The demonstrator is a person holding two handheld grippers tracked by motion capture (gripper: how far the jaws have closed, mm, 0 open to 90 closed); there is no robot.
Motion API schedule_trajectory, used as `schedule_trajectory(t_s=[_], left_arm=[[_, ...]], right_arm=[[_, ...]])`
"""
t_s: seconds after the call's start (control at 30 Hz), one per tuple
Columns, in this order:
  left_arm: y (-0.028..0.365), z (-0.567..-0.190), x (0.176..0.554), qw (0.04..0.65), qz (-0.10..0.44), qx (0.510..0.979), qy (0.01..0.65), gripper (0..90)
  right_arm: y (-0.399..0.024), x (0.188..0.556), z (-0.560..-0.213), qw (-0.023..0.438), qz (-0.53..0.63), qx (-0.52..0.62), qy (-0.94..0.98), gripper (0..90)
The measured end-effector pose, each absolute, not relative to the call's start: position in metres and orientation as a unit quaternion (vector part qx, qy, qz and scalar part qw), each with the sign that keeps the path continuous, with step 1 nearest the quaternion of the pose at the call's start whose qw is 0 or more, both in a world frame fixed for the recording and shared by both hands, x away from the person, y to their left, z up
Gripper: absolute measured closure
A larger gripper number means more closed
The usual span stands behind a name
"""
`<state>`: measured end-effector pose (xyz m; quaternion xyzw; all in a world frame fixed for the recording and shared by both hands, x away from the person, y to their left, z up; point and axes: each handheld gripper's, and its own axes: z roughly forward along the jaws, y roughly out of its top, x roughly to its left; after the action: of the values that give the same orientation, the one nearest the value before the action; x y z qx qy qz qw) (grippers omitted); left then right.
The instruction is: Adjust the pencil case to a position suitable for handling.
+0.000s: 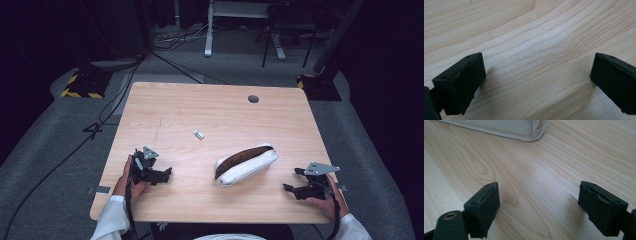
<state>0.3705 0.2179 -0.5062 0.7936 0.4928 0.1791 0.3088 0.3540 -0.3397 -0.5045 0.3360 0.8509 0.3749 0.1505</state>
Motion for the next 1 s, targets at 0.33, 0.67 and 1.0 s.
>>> schedule_trajectory(t_s=[0.33, 0.67, 1.0], left_arm=[[0.217, -0.506, 0.362, 0.315, 0.170, 0.807, 0.469, 0.5], [0.196, -0.506, 0.388, 0.319, 0.156, 0.831, 0.428, 0.5], [0.160, -0.505, 0.448, 0.329, 0.135, 0.852, 0.384, 0.2]], right_arm=[[-0.339, 0.354, -0.505, 0.150, 0.375, 0.335, 0.851, 17.6], [-0.339, 0.354, -0.505, 0.150, 0.375, 0.335, 0.851, 17.6], [-0.339, 0.354, -0.505, 0.150, 0.375, 0.336, 0.851, 17.6]])
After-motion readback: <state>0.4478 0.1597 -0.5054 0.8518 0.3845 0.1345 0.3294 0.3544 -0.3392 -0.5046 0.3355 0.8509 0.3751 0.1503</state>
